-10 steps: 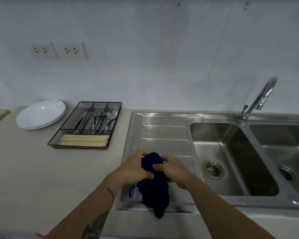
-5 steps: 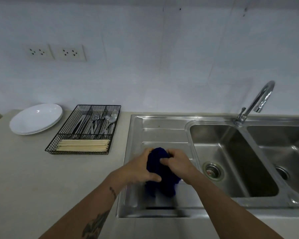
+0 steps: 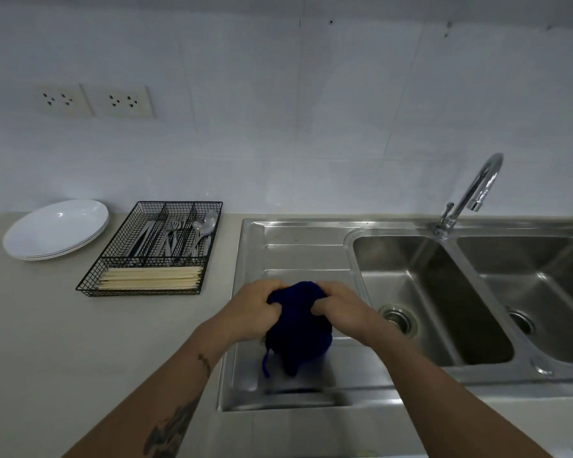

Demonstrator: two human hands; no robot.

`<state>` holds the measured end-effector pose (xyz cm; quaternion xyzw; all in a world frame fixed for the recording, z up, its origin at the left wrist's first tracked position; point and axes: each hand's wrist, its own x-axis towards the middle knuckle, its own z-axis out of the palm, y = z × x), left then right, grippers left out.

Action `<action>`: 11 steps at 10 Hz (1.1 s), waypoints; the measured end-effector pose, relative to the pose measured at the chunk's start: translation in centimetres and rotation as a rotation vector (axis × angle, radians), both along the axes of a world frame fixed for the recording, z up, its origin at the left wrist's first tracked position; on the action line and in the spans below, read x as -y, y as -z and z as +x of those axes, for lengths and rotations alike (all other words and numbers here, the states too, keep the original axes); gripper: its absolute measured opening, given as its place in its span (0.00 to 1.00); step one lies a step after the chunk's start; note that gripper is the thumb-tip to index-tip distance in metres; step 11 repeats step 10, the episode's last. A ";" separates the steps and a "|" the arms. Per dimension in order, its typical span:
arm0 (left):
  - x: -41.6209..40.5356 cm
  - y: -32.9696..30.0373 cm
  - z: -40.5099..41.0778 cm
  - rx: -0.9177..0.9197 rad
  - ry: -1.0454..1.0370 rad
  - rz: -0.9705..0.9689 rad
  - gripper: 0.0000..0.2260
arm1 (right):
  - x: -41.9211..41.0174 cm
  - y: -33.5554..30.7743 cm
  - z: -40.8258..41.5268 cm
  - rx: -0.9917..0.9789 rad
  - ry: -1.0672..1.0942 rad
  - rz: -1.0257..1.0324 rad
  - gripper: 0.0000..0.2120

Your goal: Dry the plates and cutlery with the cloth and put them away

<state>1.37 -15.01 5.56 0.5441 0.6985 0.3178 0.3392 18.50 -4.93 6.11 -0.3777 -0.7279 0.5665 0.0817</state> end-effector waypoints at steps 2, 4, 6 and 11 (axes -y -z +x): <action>0.7 -1.0 -0.2 -0.045 -0.013 0.032 0.12 | -0.1 -1.0 0.9 0.005 -0.060 -0.187 0.09; -0.7 4.8 -0.4 -0.208 -0.178 -0.077 0.14 | -0.4 4.4 -0.1 0.313 0.136 0.124 0.10; 1.3 10.1 1.1 -0.735 0.020 0.135 0.21 | 3.5 9.9 -0.5 0.304 -0.085 0.654 0.25; -0.5 10.1 -1.3 -0.691 0.188 -0.087 0.25 | 0.3 9.5 -1.2 0.544 -0.244 0.550 0.28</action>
